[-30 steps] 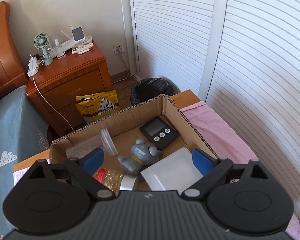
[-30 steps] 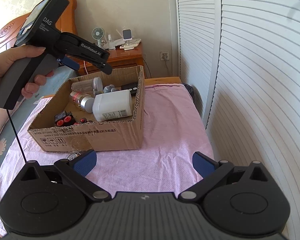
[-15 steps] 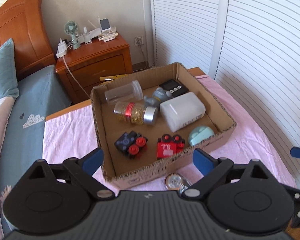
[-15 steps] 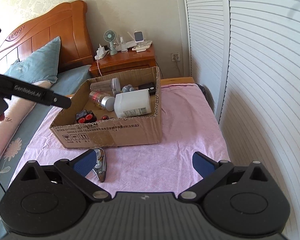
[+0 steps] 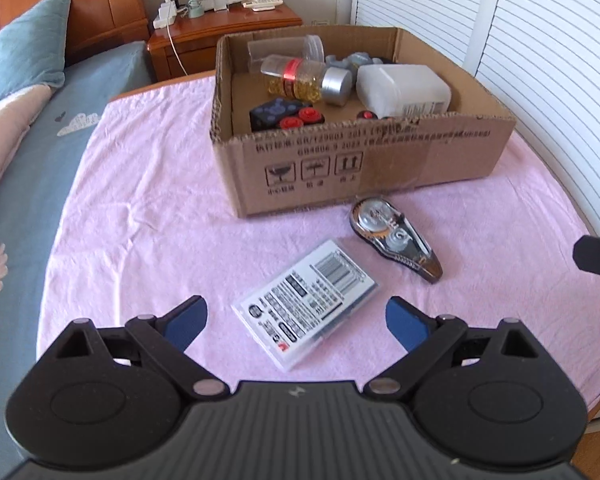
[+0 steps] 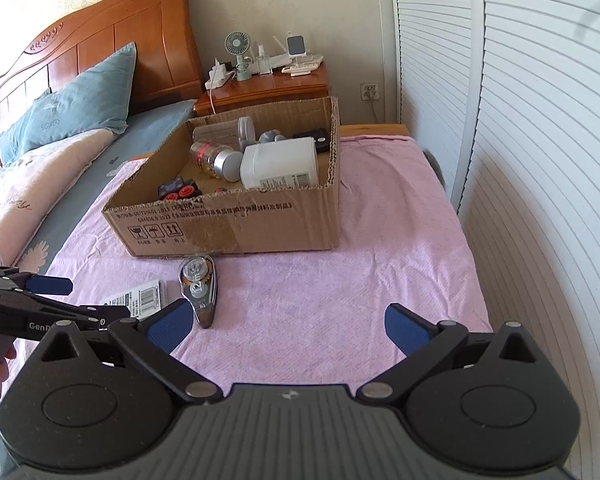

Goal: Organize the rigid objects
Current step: 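Move both tools toward the correction tape and the clear card pack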

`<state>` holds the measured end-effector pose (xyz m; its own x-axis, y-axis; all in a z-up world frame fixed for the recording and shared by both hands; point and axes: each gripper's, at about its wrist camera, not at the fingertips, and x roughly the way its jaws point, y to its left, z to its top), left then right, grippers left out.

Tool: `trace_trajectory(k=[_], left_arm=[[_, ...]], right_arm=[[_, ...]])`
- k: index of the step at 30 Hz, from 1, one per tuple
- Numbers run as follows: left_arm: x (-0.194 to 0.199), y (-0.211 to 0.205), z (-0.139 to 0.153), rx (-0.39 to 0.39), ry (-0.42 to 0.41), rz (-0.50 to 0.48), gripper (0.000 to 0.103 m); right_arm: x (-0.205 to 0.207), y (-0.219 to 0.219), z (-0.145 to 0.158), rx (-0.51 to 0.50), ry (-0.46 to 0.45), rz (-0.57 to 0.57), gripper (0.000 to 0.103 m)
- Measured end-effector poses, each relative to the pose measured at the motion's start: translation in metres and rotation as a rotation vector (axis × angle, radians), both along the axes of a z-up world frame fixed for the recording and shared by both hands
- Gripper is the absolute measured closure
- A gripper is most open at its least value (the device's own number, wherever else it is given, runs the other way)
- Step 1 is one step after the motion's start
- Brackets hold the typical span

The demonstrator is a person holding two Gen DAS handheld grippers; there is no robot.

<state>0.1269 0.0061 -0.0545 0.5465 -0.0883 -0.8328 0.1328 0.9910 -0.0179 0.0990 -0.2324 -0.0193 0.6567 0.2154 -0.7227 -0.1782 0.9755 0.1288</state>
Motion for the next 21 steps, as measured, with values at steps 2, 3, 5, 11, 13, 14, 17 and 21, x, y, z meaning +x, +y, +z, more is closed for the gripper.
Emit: trace_trajectory(k=[2, 3, 5, 11, 13, 14, 17, 21], left_arm=[[-0.004, 0.001, -0.009, -0.018, 0.003, 0.013, 0.007], [-0.006, 0.002, -0.014, -0.022, 0.004, 0.014, 0.007], [-0.009, 0.001, -0.020, -0.015, 0.004, 0.021, 0.007], [-0.014, 0.005, -0.030, 0.026, -0.036, 0.036, 0.004], [-0.013, 0.010, -0.032, 0.015, -0.043, 0.048, 0.002], [-0.012, 0.014, -0.033, 0.010, -0.043, 0.059, 0.001], [-0.010, 0.026, -0.034, -0.002, -0.042, 0.096, 0.001], [-0.009, 0.041, -0.035, -0.002, -0.047, 0.132, 0.001]], right_arm=[[0.005, 0.002, -0.011, -0.011, 0.027, 0.012, 0.000], [0.007, 0.003, -0.016, -0.016, 0.041, 0.013, 0.000], [0.011, 0.005, -0.024, -0.023, 0.065, 0.012, 0.000], [0.021, 0.012, -0.036, -0.036, 0.105, 0.010, 0.000], [0.024, 0.016, -0.037, -0.046, 0.110, 0.014, 0.000], [0.026, 0.019, -0.038, -0.055, 0.114, 0.017, 0.000], [0.031, 0.029, -0.041, -0.087, 0.126, 0.032, 0.000], [0.038, 0.047, -0.045, -0.124, 0.137, 0.058, 0.000]])
